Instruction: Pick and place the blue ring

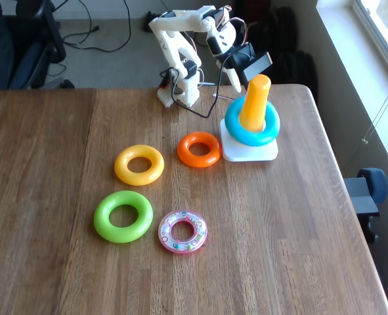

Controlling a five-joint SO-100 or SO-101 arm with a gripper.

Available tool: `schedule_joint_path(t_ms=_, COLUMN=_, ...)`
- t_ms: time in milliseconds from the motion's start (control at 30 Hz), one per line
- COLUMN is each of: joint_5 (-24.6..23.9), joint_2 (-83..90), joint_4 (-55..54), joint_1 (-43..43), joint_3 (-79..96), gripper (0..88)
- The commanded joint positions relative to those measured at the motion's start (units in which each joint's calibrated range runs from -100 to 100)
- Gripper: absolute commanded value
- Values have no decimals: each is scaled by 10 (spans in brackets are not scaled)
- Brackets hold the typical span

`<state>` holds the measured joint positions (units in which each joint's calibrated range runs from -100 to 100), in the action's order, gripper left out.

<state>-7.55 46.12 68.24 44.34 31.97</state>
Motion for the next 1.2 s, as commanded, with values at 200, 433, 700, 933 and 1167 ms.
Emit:
schedule_joint_path(t_ms=200, joint_5=0, joint_2=13, joint_4=-28, joint_1=-1, joint_3=-34, gripper=241)
schedule_joint_path(t_ms=433, joint_5=4, joint_2=13, joint_4=-28, joint_1=-2, joint_3=-34, gripper=241)
schedule_joint_path(t_ms=700, joint_5=4, joint_2=14, joint_4=-28, joint_1=-87, joint_3=-35, gripper=237)
schedule_joint_path(t_ms=933, joint_5=6, joint_2=14, joint_4=-28, joint_1=-164, joint_3=-36, gripper=121)
schedule_joint_path(t_ms=1167, joint_5=15, joint_2=14, joint_4=-26, joint_1=-218, joint_3=-35, gripper=35)
